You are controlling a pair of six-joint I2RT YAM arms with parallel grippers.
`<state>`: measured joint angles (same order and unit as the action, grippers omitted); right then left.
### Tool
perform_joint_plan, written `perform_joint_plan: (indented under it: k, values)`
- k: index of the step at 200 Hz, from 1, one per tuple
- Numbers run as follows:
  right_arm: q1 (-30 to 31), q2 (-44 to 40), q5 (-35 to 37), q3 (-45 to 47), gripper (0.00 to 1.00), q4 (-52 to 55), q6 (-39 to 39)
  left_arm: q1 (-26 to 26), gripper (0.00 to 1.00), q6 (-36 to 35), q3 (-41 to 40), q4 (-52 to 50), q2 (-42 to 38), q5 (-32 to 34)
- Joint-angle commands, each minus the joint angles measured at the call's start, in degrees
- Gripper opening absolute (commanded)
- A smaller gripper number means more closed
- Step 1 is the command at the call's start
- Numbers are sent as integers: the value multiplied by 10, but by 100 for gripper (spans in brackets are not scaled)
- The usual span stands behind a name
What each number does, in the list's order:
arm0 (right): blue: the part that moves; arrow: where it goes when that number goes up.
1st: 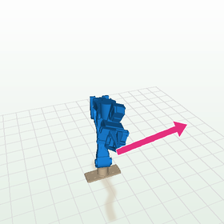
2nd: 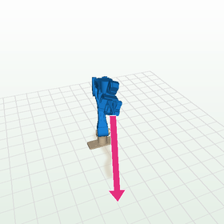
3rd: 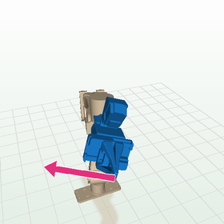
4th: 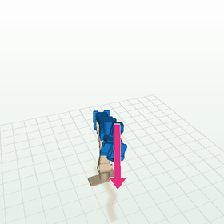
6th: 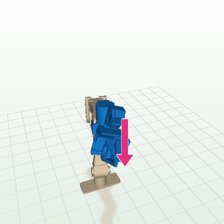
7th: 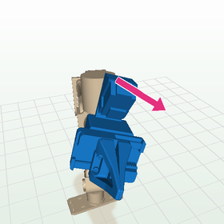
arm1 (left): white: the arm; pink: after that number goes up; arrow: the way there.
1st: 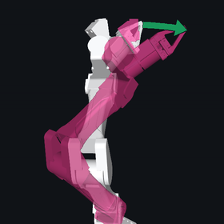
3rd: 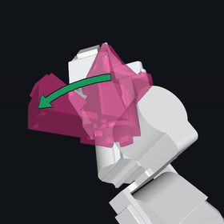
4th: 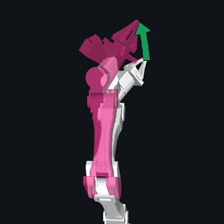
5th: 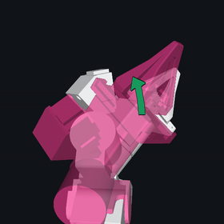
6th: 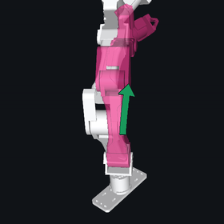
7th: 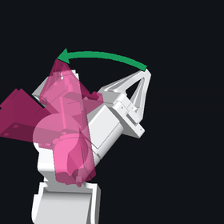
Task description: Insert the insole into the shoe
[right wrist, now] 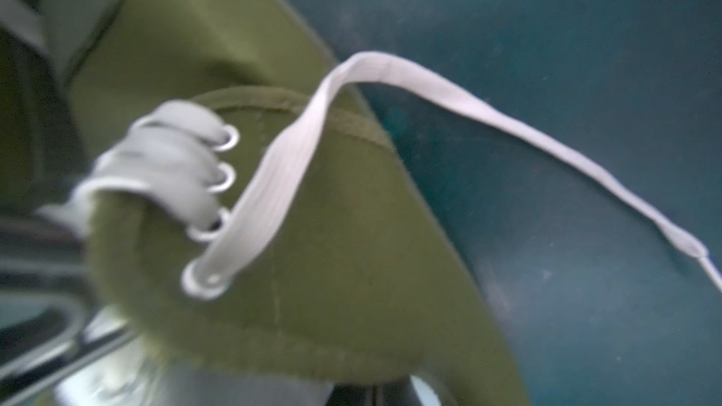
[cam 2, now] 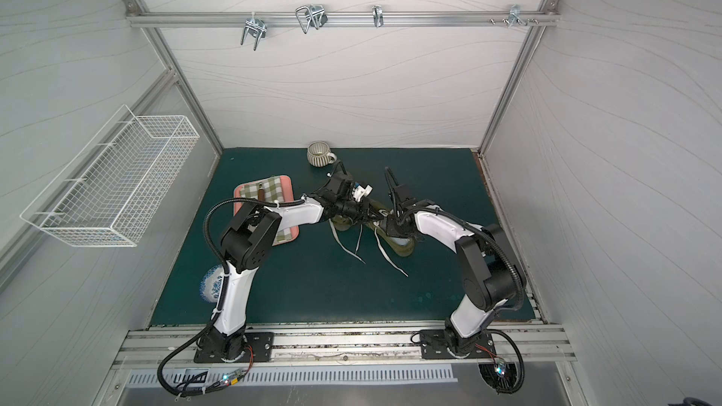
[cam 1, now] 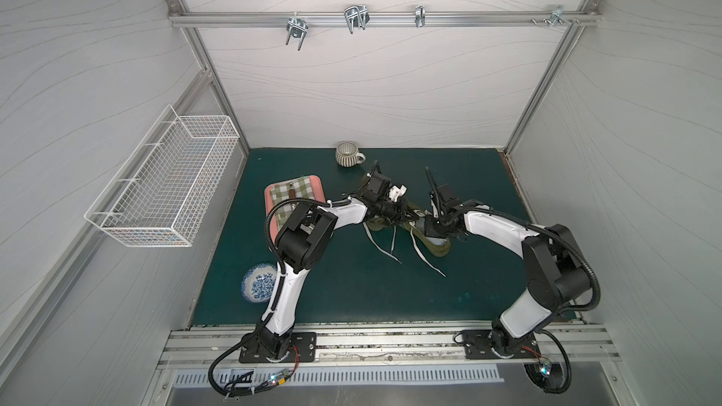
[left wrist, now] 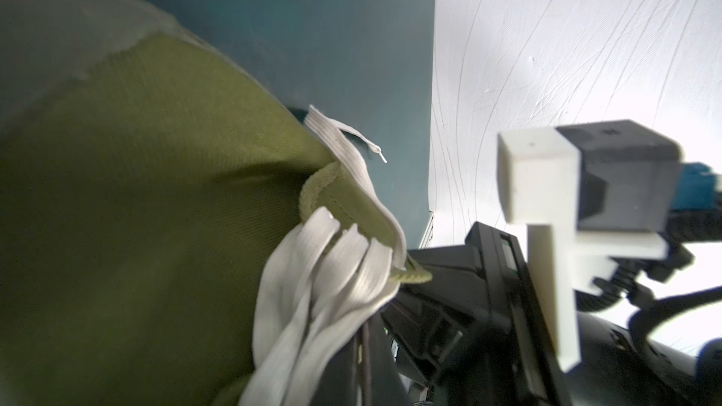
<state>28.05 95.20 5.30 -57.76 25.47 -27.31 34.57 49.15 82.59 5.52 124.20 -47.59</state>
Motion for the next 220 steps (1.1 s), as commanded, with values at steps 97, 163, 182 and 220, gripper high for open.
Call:
perform_joint_plan:
  k: [97, 163, 182, 220]
  values:
    - [46, -26, 179, 4, 0, 5, -18, 4, 0, 13, 12, 38, -4, -18]
    - [22, 14, 171, 25, 0, 6, 4, 4, 0, 17, 10, 44, -4, -19]
    - [37, -23, 195, 24, 0, 37, 12, 4, 0, 17, 9, 47, -4, -19]
    - [67, -79, 238, 21, 0, 116, -7, 7, 0, 18, 6, 49, -9, -17]
